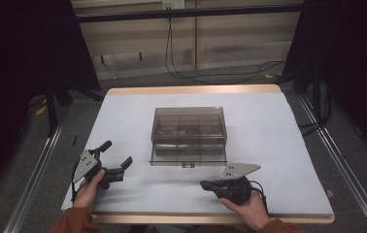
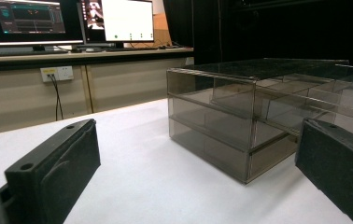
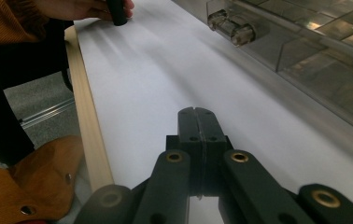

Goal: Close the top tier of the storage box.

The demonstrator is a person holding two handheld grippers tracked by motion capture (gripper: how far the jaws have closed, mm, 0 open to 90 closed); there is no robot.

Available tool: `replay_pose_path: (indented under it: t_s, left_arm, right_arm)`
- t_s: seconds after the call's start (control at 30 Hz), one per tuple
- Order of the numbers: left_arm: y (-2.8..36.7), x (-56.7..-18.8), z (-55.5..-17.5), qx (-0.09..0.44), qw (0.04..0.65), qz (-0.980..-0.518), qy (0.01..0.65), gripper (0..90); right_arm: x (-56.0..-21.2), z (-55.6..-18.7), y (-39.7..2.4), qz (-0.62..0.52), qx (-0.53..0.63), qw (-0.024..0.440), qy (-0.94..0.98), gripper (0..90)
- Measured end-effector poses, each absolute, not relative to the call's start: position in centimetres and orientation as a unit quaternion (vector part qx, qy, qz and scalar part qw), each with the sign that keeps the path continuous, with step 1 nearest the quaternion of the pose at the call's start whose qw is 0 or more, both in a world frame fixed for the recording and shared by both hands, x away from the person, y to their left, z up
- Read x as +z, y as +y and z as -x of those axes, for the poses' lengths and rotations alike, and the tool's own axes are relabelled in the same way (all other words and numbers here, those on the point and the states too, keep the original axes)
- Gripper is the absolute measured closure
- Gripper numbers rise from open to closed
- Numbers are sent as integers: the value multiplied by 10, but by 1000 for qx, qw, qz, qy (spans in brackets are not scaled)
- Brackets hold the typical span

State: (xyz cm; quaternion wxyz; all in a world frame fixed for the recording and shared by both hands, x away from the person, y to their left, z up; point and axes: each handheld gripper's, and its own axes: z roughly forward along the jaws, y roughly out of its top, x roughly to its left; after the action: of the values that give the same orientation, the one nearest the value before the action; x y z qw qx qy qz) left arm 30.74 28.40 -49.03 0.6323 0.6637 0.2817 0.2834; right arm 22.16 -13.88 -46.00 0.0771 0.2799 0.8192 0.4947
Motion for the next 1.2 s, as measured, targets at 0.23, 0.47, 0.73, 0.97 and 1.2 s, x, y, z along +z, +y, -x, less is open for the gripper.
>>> replay_pose_path:
  t_s: [0.23, 0.47, 0.73, 0.97, 1.2]
  left_arm:
    - [284, -491, -307, 283, 635, -661, 282, 0]
    - [284, -491, -306, 282, 637, -659, 283, 0]
    - [284, -491, -306, 286, 636, -659, 281, 0]
    - [283, -491, -306, 282, 638, -659, 282, 0]
    - [284, -491, -307, 284, 635, -661, 281, 0]
  right_arm:
    - [-459, -224, -132, -276, 497, 78, 819, 900]
    - [-455, -231, -122, -267, 503, 86, 818, 900]
    - [-456, -239, -110, -260, 506, 95, 817, 900]
    - [-450, -250, -105, -253, 506, 102, 818, 900]
    - [-452, -255, -107, -259, 505, 108, 816, 900]
